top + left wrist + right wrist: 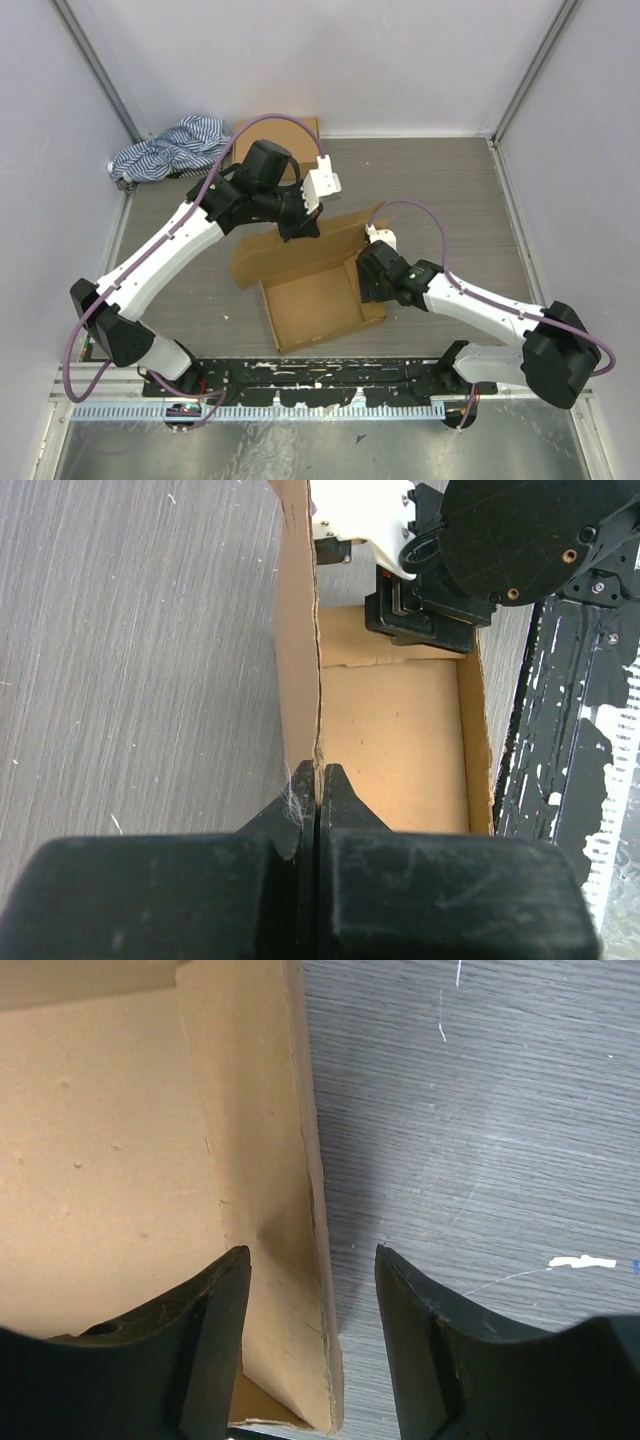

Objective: Fold the paper box

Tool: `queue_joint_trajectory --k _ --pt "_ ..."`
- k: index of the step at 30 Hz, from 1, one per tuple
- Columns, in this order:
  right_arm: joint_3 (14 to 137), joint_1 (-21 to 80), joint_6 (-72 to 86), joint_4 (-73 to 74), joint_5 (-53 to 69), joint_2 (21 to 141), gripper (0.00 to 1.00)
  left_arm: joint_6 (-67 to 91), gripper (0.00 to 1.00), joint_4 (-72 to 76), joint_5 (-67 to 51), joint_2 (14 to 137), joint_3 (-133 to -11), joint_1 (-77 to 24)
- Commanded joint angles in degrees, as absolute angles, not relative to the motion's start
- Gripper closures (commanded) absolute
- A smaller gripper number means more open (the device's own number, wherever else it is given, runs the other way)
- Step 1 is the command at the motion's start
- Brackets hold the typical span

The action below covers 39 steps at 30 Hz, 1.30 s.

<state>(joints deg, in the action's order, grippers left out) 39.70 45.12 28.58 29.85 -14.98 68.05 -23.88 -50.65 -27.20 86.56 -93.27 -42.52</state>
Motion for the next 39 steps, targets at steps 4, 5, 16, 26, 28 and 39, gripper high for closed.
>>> queue_joint_trajectory --k 4,5,16,26,28,39 --pt "41.74 45.44 28.44 25.19 -15.73 71.03 0.47 -22.89 1.00 -48.99 -30.94 86.26 -93.15 -42.62" --pt "42.01 45.45 28.46 25.14 -16.59 71.89 0.48 -22.75 1.00 -48.97 -30.94 86.38 -93.13 -42.62" --pt "42.51 45.93 29.76 22.55 -21.48 76.13 0.66 -21.84 1.00 -48.58 -30.49 87.47 -93.77 -42.62" --pt "39.99 48.90 36.19 24.52 -31.22 75.64 0.99 -20.87 0.99 -47.53 -28.74 86.98 -93.01 -42.58" --pt "39.70 49.98 37.37 24.93 -32.95 76.39 0.99 -20.64 0.99 -47.55 -28.53 86.87 -93.00 -42.58" --pt "42.33 56.76 43.64 30.82 -43.79 81.99 0.99 -19.99 0.99 -45.96 -28.07 86.92 -93.73 -42.56"
